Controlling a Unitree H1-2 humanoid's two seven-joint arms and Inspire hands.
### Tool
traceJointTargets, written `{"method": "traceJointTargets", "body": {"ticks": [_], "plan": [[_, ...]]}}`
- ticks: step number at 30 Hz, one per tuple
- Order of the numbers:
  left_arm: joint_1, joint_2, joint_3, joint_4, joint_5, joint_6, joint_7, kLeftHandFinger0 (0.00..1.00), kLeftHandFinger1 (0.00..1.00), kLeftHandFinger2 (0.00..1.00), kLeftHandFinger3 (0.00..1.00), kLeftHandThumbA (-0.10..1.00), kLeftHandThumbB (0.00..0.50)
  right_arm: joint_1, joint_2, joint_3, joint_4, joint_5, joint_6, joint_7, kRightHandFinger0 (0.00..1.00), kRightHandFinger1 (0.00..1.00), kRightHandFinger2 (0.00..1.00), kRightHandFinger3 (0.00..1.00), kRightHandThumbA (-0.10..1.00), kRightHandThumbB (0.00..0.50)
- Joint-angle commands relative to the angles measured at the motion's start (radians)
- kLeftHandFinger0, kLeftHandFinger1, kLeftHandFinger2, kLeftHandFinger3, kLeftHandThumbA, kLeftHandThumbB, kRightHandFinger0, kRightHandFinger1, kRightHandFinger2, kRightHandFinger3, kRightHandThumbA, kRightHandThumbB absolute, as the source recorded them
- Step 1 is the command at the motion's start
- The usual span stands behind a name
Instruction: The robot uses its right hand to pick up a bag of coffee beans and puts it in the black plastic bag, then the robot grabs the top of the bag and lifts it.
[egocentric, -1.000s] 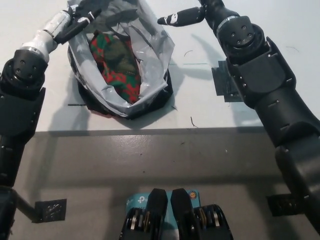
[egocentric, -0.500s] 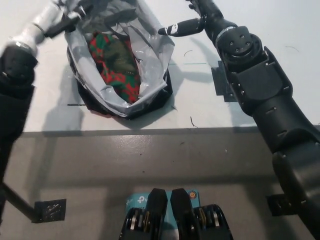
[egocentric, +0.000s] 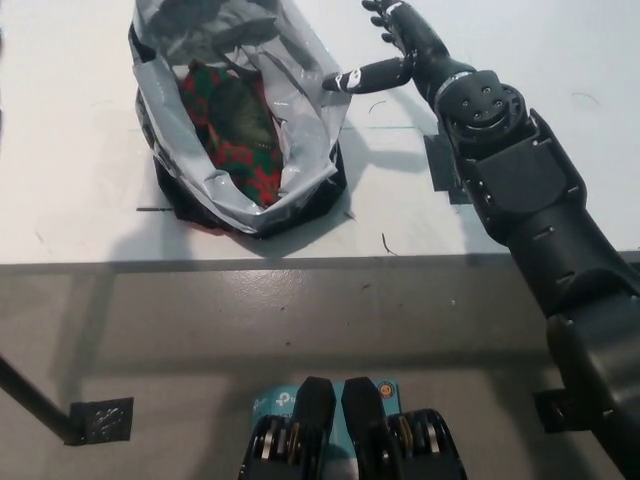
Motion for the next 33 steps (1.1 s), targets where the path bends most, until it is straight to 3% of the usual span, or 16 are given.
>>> {"method": "traceJointTargets", "body": {"ticks": [1, 3, 5, 6, 8, 16, 17, 20, 24, 29, 33], "plan": [[-0.044, 0.049, 0.044, 0.009, 0.009, 0.052, -0.009, 1.00, 1.00, 1.00, 1.00, 1.00, 0.434, -0.045, -0.007, -0.012, -0.031, 0.005, -0.004, 0.016, 1.00, 1.00, 1.00, 1.00, 1.00, 0.474], [-0.031, 0.048, 0.043, 0.072, 0.000, 0.058, -0.021, 1.00, 1.00, 1.00, 1.00, 0.99, 0.412, -0.044, -0.006, -0.007, -0.032, 0.000, -0.010, 0.014, 1.00, 1.00, 1.00, 1.00, 1.00, 0.474], [-0.026, 0.039, 0.048, 0.125, -0.018, 0.048, -0.026, 1.00, 1.00, 1.00, 1.00, 0.92, 0.422, -0.047, -0.005, -0.009, -0.027, 0.001, -0.014, 0.012, 1.00, 1.00, 1.00, 1.00, 1.00, 0.475], [-0.025, 0.036, 0.043, 0.145, -0.007, 0.062, -0.025, 1.00, 1.00, 1.00, 1.00, 0.95, 0.456, -0.049, -0.004, -0.011, -0.021, 0.003, -0.021, 0.013, 1.00, 1.00, 1.00, 1.00, 1.00, 0.476], [-0.016, 0.025, 0.030, 0.226, 0.018, 0.065, -0.007, 1.00, 1.00, 1.00, 1.00, 0.96, 0.466, -0.054, 0.003, -0.035, -0.006, 0.030, -0.028, 0.013, 1.00, 1.00, 1.00, 1.00, 1.00, 0.480], [-0.009, 0.010, 0.026, 0.524, 0.012, -0.043, 0.058, 1.00, 1.00, 1.00, 1.00, 0.91, 0.441, -0.100, 0.037, -0.095, 0.065, 0.073, -0.033, 0.027, 1.00, 1.00, 1.00, 1.00, 1.00, 0.458], [-0.009, 0.010, 0.027, 0.554, 0.009, -0.059, 0.066, 1.00, 1.00, 1.00, 1.00, 0.90, 0.420, -0.106, 0.040, -0.097, 0.074, 0.074, -0.036, 0.028, 1.00, 1.00, 1.00, 1.00, 1.00, 0.458], [-0.018, 0.008, 0.019, 0.663, 0.021, -0.110, 0.106, 1.00, 1.00, 1.00, 1.00, 0.89, 0.434, -0.118, 0.052, -0.105, 0.093, 0.082, -0.038, 0.027, 1.00, 1.00, 1.00, 1.00, 1.00, 0.476], [-0.033, 0.006, 0.006, 0.807, 0.022, -0.138, 0.126, 1.00, 1.00, 1.00, 1.00, 0.94, 0.475, -0.127, 0.075, -0.136, 0.111, 0.112, -0.034, 0.044, 1.00, 1.00, 1.00, 1.00, 1.00, 0.455], [-0.023, 0.007, -0.023, 0.872, 0.044, -0.167, 0.164, 1.00, 1.00, 1.00, 1.00, 0.99, 0.441, -0.139, 0.104, -0.181, 0.156, 0.149, -0.023, 0.046, 1.00, 1.00, 1.00, 1.00, 1.00, 0.443], [-0.028, -0.007, -0.034, 0.922, 0.030, -0.195, 0.182, 1.00, 1.00, 1.00, 1.00, 1.00, 0.469, -0.143, 0.121, -0.203, 0.195, 0.151, -0.035, 0.036, 1.00, 1.00, 1.00, 1.00, 1.00, 0.456]]}}
